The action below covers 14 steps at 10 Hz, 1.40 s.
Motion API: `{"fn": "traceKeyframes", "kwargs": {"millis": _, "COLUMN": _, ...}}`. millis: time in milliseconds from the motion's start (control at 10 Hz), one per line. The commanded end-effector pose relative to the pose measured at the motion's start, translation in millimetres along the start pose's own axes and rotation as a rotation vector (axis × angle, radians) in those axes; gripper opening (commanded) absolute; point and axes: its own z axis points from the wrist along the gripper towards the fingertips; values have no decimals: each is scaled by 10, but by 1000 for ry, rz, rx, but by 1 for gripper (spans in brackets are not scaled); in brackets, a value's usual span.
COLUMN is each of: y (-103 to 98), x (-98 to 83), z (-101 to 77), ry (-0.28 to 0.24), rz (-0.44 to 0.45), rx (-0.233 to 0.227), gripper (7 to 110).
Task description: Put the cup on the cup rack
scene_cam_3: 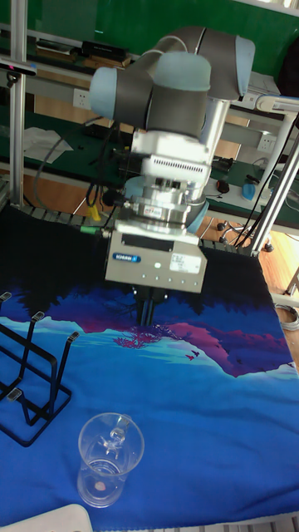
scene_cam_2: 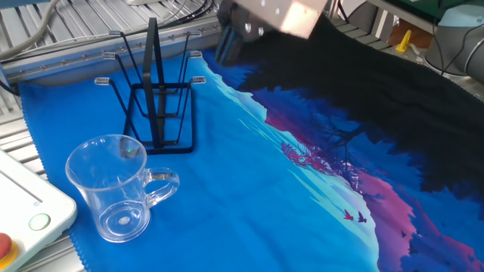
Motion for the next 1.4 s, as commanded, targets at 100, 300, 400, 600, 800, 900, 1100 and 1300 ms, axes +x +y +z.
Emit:
{"fn": "traceKeyframes", "kwargs": {"millis": 100, "y": -151, "x": 137, "z": 791, "ry": 27, "rz": 47, "rx": 20, "gripper": 7}}
{"fn": "traceKeyframes", "kwargs": {"millis": 300, "y": -113, "x": 137, "z": 943, "ry": 24, "rz": 53, "rx": 5, "gripper": 7}}
{"fn": "traceKeyframes", "kwargs": {"millis": 400, "y": -29, "x": 35, "z": 1004, "ry": -16, "rz": 11, "rx": -37, "gripper": 7}}
{"fn": "traceKeyframes", "kwargs": {"millis": 600, "y": -29, "x": -63, "z": 1109, "ry": -52, "rz": 31, "rx": -44, "gripper": 44}}
{"fn": "traceKeyframes", "kwargs": {"millis": 800, "y": -143, "x": -59, "z": 1144, "ry": -45, "rz": 38, "rx": -13, "gripper": 44}}
{"fn": "traceKeyframes", "kwargs": {"millis": 900, "y": -272, "x": -65, "z": 1124, "ry": -43, "rz": 33, "rx": 28, "gripper": 44}}
{"fn": "traceKeyframes", "kwargs": {"millis": 1100, "y": -316, "x": -119, "z": 1206, "ry": -52, "rz": 60, "rx": 49, "gripper": 66}}
{"fn": "traceKeyframes", "kwargs": {"millis": 1300, "y": -400, "x": -185, "z": 1207, "ry": -57, "rz": 71, "rx": 76, "gripper": 66}}
